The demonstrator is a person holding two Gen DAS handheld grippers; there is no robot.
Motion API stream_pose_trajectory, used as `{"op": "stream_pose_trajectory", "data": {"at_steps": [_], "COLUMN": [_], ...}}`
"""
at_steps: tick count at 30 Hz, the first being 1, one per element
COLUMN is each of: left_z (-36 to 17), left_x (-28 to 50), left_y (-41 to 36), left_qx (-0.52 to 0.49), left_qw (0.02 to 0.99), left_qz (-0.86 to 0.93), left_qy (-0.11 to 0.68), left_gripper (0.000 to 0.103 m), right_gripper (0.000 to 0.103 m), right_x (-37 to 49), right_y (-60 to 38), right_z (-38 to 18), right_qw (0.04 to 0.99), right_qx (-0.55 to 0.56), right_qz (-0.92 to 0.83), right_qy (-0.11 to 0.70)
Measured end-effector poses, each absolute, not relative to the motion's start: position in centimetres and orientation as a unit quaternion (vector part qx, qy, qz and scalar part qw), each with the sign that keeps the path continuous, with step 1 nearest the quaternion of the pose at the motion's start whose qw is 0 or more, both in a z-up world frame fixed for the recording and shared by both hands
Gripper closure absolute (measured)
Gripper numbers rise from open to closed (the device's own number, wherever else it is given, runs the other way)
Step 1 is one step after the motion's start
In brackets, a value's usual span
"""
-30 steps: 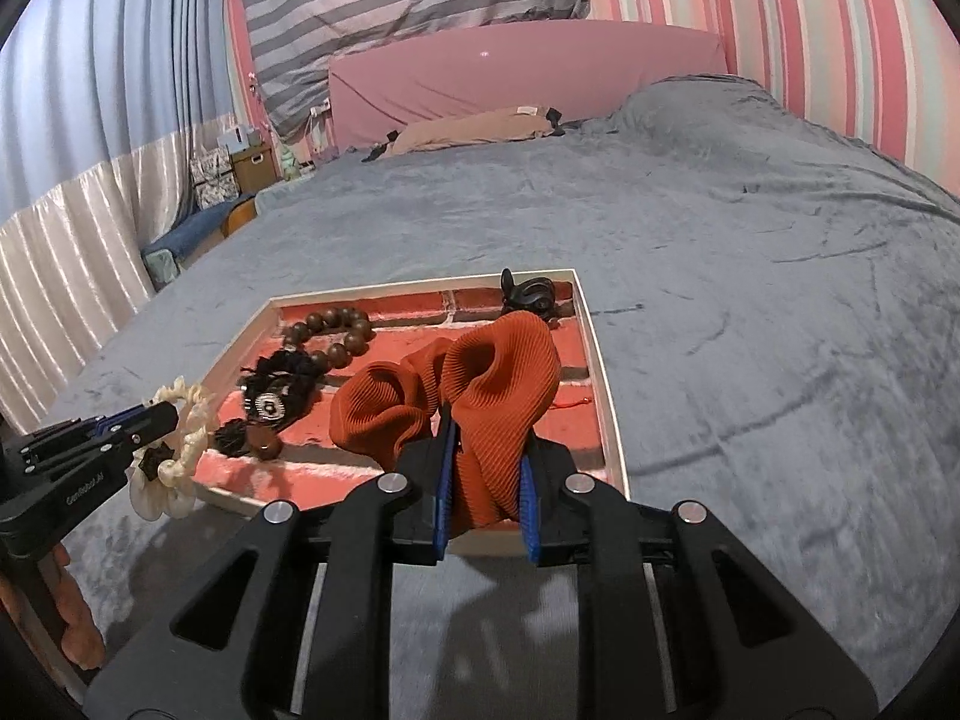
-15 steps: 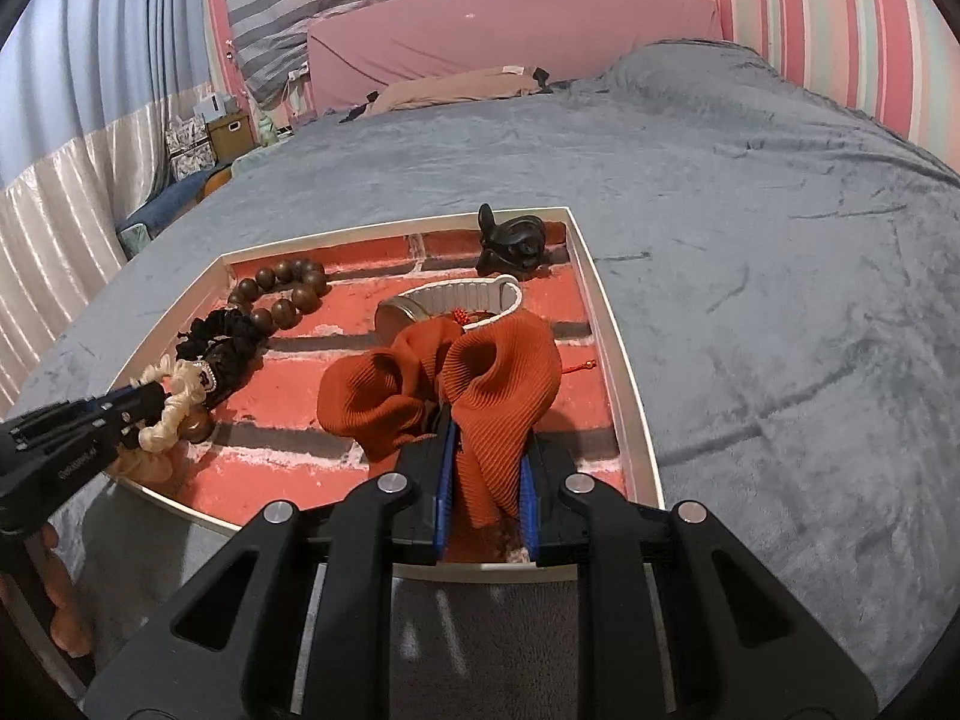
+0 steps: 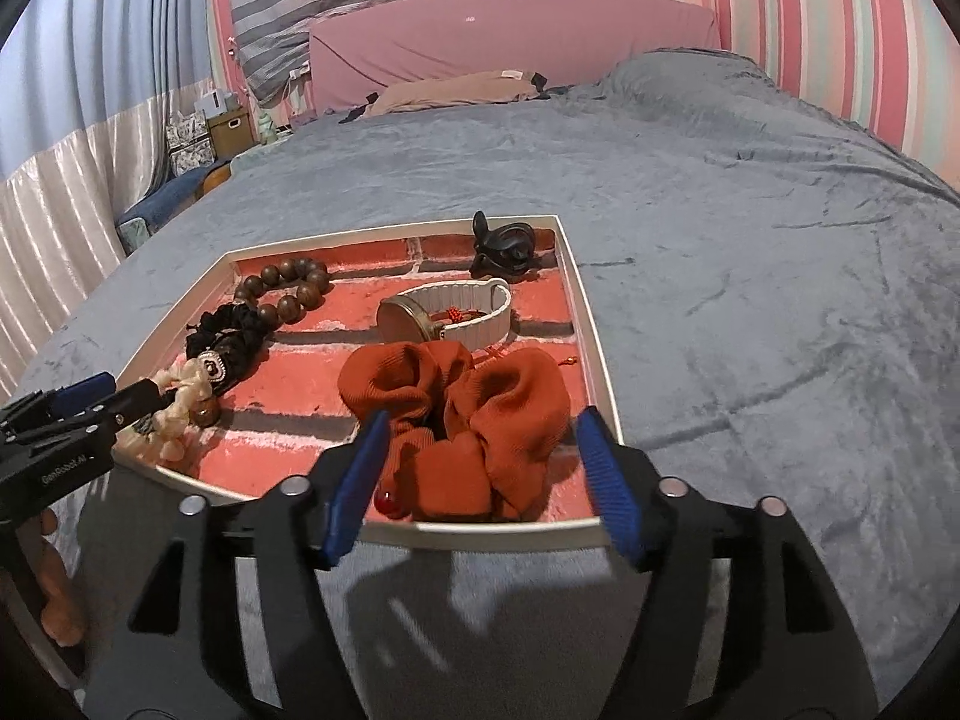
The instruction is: Organize jewelry
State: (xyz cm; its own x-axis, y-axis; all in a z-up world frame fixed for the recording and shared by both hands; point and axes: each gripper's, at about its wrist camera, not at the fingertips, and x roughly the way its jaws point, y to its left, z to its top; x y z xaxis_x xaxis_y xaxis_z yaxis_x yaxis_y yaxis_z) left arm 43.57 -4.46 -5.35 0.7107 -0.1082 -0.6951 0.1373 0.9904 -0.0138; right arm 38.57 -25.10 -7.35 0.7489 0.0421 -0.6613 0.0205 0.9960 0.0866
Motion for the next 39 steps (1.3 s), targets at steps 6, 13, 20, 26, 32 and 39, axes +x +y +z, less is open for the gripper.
{"op": "stream_pose_trajectory", "data": {"at_steps": [6,13,20,26,32,39], "left_z": [-3.1,-1.9,-0.9,0.7,2.7,3.8], "left_x": [39.9,34.0,27.4,22.0,16.7,12.3], "left_y": [-3.2,-2.3,-1.2,0.0,0.8,0.2], "left_qx": [0.013,0.034,0.032,0.022,0.006,0.013], "left_qw": [0.932,0.934,0.933,0.937,0.945,0.951], "left_qz": [-0.066,-0.066,-0.070,-0.054,-0.041,-0.052], "left_qy": [0.357,0.351,0.351,0.346,0.323,0.304], "left_gripper": [0.023,0.017,0.015,0.015,0.015,0.015], "right_gripper": [0.015,0.004,0.004,0.004,0.004,0.004], "right_x": [35.5,30.1,23.8,18.0,12.6,8.8], "right_y": [-25.1,-24.0,-22.4,-21.3,-20.7,-20.1], "right_z": [-5.7,-4.1,-2.1,0.4,2.9,3.6], "right_qw": [0.940,0.946,0.949,0.955,0.960,0.960], "right_qx": [0.040,0.030,0.016,0.000,0.001,0.010], "right_qz": [0.003,-0.004,-0.009,-0.012,-0.033,-0.035], "right_qy": [0.338,0.324,0.313,0.297,0.277,0.276]}}
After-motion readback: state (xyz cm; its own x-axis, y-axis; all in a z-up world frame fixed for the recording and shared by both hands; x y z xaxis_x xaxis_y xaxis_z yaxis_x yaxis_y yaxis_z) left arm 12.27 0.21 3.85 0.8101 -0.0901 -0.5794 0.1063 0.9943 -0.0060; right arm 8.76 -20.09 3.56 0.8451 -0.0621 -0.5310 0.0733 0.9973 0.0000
